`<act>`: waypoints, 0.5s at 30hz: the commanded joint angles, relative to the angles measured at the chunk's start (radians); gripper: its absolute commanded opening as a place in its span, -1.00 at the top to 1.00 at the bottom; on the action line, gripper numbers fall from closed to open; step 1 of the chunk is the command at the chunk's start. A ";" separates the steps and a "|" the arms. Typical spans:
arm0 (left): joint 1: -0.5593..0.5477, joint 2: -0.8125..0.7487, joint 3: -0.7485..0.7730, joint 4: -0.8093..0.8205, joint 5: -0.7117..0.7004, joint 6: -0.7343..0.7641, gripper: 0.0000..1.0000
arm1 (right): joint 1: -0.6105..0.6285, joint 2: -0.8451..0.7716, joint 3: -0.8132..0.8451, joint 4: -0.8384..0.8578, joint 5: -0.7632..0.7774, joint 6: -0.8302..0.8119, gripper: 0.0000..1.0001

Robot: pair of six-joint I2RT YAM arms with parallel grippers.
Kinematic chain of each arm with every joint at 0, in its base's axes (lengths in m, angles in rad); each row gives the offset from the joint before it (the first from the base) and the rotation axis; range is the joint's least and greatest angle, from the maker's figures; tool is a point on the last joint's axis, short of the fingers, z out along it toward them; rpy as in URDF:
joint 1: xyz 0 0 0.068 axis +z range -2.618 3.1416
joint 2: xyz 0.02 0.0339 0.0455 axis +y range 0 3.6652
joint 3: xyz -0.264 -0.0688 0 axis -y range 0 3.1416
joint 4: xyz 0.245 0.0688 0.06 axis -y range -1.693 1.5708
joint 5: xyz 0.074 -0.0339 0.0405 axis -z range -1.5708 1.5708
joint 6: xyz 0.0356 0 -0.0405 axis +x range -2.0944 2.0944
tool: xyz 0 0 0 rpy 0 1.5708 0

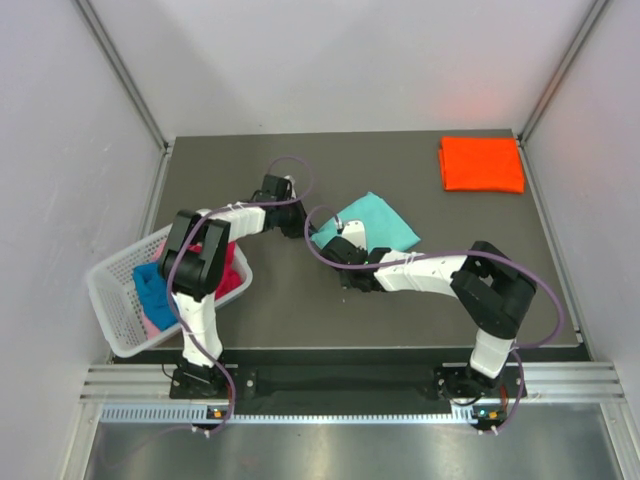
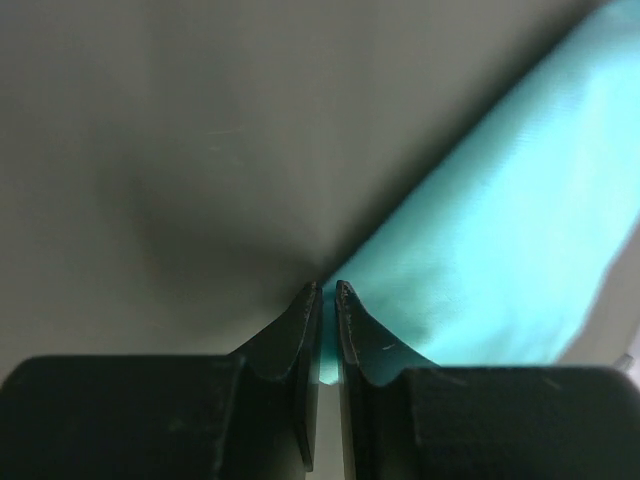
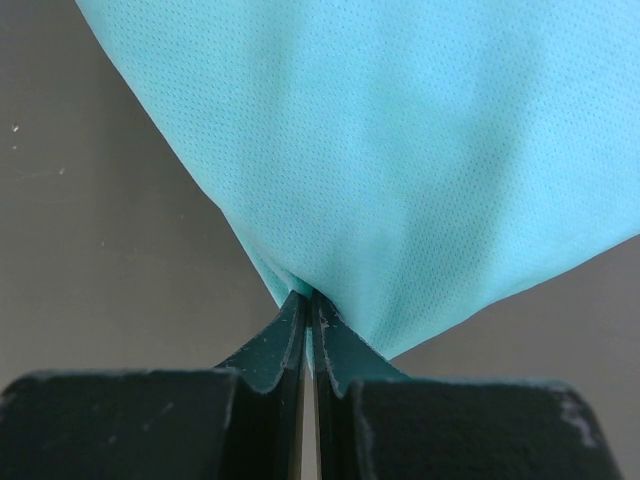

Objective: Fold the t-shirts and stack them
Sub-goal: Fold the tshirt

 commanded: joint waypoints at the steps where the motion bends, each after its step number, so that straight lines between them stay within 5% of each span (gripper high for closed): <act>1: 0.001 0.032 0.062 -0.008 -0.057 0.051 0.69 | 0.006 -0.052 -0.003 0.005 0.004 0.006 1.00; 5: 0.002 0.054 0.137 -0.073 -0.117 0.107 0.69 | 0.006 -0.061 -0.002 -0.006 -0.010 -0.002 0.96; 10: 0.002 0.016 0.246 -0.185 -0.192 0.168 0.63 | 0.009 -0.120 0.003 -0.016 -0.070 -0.028 0.65; 15: -0.004 -0.076 0.260 -0.218 -0.151 0.173 0.60 | 0.008 -0.184 0.032 -0.050 -0.157 -0.053 0.49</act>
